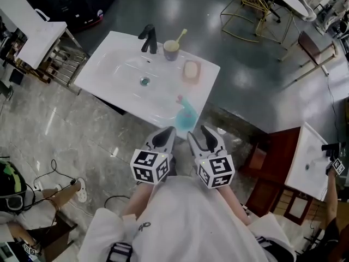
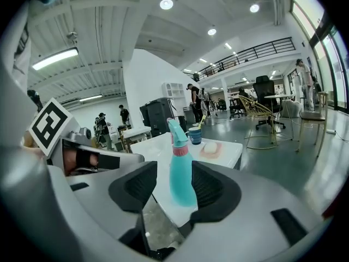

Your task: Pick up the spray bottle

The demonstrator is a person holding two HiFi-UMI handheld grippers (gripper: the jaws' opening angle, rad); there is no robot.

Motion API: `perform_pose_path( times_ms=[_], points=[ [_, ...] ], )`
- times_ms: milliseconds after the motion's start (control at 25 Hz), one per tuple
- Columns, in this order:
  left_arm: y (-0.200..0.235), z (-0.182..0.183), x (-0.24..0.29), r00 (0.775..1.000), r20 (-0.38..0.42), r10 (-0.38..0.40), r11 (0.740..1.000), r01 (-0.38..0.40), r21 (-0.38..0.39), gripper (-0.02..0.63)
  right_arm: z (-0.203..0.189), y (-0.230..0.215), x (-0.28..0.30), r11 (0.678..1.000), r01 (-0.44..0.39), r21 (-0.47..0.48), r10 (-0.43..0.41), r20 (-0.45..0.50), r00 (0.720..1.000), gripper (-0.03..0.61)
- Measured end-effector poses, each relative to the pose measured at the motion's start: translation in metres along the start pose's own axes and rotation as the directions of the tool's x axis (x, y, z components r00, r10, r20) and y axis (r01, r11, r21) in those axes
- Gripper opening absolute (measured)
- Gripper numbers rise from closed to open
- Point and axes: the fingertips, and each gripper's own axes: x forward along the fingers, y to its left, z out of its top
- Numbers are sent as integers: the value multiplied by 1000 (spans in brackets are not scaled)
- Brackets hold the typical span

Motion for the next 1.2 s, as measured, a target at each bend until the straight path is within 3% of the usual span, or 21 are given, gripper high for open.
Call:
perform_pose_path(
  times_ms=[400, 920, 1200],
  points=[
    [30, 18, 9, 1000, 2, 2, 1000, -2, 6, 32, 8, -6, 29, 1000, 14, -1, -14, 16, 1000, 268],
    [61, 39, 19, 1000, 2, 18, 1000, -18, 11, 32, 22, -9, 73, 993, 9, -121, -9, -1, 1000, 273],
    [81, 43, 19, 999, -3, 51, 999, -51, -4, 32, 24, -10, 93, 991, -8, -134, 7, -8, 1000, 273]
  ],
)
